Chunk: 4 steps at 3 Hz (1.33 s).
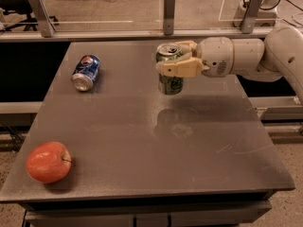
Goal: Place green can upright
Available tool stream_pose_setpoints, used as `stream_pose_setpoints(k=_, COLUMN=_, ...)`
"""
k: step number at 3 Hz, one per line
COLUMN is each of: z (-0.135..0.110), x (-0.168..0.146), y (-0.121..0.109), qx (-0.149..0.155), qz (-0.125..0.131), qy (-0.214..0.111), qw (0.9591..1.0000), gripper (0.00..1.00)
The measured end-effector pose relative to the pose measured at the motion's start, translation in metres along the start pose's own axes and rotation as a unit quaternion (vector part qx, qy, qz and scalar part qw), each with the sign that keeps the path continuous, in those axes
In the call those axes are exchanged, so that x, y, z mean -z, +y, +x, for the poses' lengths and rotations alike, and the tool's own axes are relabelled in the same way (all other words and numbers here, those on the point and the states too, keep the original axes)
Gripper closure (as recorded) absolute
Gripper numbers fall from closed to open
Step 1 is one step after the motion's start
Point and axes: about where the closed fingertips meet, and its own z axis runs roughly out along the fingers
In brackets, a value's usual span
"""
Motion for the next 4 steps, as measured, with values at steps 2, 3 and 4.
stream_pose_setpoints(k=2, z=0.020, x=0.011, y=0.006, qx=-0.005, qz=-0.001, qy=-0.023, qw=0.9997, gripper=1.00)
stream_pose_setpoints(k=3, z=0.028, x=0.014, y=0.007, qx=-0.012, qz=-0.002, qy=-0.023, qw=0.9997, gripper=1.00)
stream_pose_setpoints(k=4, z=0.037, x=0.020, y=0.008, qx=-0.016, qz=0.002, qy=-0.032, qw=0.9993, gripper=0.81)
